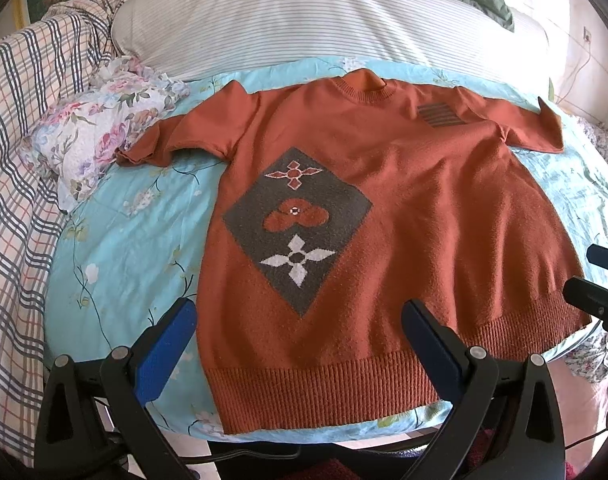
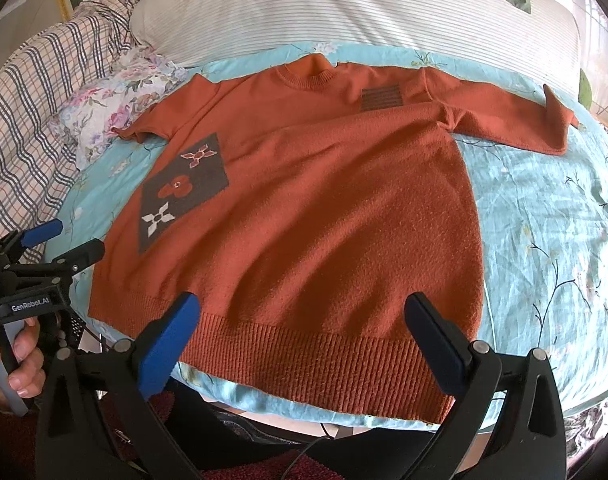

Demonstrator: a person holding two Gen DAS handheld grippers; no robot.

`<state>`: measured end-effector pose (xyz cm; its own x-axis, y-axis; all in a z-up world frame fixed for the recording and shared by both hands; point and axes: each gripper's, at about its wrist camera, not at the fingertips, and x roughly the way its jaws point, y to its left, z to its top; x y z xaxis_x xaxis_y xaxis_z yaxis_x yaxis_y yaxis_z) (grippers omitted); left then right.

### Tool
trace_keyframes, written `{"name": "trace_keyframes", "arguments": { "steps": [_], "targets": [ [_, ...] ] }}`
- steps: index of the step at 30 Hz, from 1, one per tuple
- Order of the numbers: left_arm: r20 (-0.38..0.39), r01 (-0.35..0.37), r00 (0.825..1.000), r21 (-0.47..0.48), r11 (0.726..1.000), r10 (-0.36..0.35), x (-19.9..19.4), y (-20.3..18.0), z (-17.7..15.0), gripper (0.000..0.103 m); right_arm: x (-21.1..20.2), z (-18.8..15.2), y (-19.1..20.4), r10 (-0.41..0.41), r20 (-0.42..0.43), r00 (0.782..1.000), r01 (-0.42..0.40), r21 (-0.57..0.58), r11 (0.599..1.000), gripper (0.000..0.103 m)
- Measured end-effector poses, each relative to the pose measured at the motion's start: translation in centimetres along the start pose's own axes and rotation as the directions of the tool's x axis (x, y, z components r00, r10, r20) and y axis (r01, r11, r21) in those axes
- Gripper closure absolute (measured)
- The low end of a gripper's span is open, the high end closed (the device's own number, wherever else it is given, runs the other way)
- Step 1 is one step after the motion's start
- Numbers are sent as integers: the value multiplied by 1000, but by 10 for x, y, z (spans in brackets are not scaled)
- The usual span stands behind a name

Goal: Fold small clothes

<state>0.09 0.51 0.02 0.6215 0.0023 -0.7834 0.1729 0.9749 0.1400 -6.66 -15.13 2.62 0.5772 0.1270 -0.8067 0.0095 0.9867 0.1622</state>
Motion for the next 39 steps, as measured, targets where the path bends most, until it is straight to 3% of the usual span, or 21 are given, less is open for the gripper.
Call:
{"name": "trace_keyframes", "arguments": {
  "steps": [22,28,30,39],
  "targets": [
    [52,21,998,-20,1000,-20,12,-2,5,1,4,2,-1,27,7,1000,-28,28,999,1],
    [66,32,997,-31,999,-30,19,-4,11,1,0,5,-19,112,80,991,-121,122,985,1],
    [68,41,997,-37,998,-39,22,-5,14,1,1,7,-27,71,72,995,-79,115,990,1],
    [27,4,1000,-3,1000,-4,48,-13,24,1,5,12,-71,70,101,992,-91,219,972,1]
  ]
}}
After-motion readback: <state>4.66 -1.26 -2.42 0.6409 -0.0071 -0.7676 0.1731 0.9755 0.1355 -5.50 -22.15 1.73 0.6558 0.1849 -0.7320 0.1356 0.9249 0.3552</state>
